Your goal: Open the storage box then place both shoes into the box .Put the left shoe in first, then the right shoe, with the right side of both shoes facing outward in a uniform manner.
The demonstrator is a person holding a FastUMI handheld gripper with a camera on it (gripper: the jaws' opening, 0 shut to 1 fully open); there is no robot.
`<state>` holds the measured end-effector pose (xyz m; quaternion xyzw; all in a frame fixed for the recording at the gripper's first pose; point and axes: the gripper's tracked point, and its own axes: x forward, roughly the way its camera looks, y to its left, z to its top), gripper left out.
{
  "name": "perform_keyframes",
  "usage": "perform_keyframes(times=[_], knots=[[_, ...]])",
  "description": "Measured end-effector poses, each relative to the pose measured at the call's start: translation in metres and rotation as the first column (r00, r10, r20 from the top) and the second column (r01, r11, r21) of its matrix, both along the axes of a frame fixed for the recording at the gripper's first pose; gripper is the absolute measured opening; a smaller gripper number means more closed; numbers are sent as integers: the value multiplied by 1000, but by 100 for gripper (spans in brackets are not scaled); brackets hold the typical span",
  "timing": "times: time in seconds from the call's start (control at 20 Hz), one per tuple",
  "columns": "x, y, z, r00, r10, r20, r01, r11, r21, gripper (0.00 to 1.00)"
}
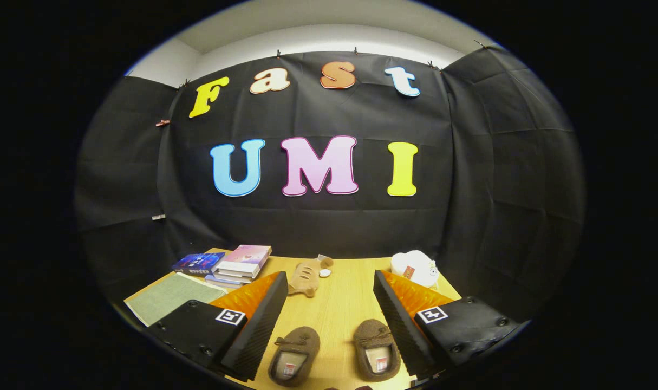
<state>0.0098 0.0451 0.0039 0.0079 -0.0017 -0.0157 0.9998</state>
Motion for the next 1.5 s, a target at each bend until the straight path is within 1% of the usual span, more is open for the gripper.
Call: perform_keyframes(times=[0.3,0.45,0.8,0.9,1.05,1.15,1.25,1.4,1.5], knots=[[5,24,-7,1000,-8,-23,8,1000,0,99],[5,41,-12,999,16,-43,-16,1000,2,99],[9,77,-16,998,16,-53,-16,1000,3,99],[11,91,-25,996,37,-80,-35,999,24,99],[11,117,-41,981,120,-153,-108,991,84,99],[10,131,-56,963,182,-198,-153,976,151,99],[6,151,-77,929,269,-255,-207,947,246,98],[0,179,-111,854,403,-328,-271,884,382,98],[-13,194,-126,789,499,-358,-318,831,457,98]])
